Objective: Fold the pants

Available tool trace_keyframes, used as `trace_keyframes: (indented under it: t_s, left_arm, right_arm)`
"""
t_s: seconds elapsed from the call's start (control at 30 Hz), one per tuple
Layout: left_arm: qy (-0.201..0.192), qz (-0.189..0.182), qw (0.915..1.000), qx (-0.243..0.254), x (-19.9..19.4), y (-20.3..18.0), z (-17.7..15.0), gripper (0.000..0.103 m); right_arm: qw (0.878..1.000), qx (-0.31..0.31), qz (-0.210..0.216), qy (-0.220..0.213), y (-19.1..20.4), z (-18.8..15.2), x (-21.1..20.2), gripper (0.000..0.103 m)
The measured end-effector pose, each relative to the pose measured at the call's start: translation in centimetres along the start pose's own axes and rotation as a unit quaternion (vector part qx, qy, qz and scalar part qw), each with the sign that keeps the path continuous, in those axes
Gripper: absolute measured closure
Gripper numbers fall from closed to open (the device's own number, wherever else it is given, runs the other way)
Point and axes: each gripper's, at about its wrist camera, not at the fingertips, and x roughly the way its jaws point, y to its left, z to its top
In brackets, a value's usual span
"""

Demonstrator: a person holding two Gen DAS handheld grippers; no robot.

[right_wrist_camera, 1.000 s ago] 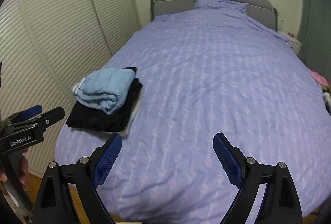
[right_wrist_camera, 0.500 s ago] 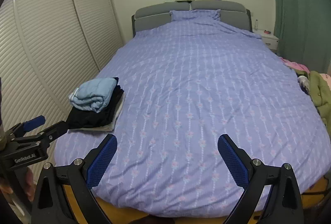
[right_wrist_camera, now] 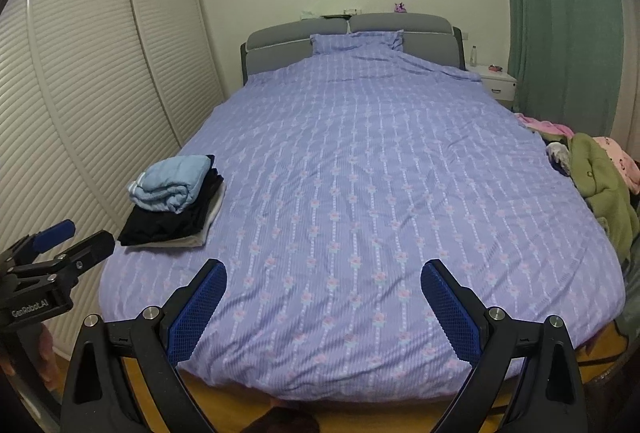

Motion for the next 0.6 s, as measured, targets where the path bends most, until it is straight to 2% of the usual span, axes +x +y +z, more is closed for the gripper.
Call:
trace_keyframes:
  t_s: [0.6]
  left_arm:
    - [-0.014,0.006,0.9999,0.005,-2.3,-1.6,-1.1,0.0]
  right_arm:
    - [1.0,0.001,-0.002,-0.011,-1.3,-1.2,-2.8,0.004]
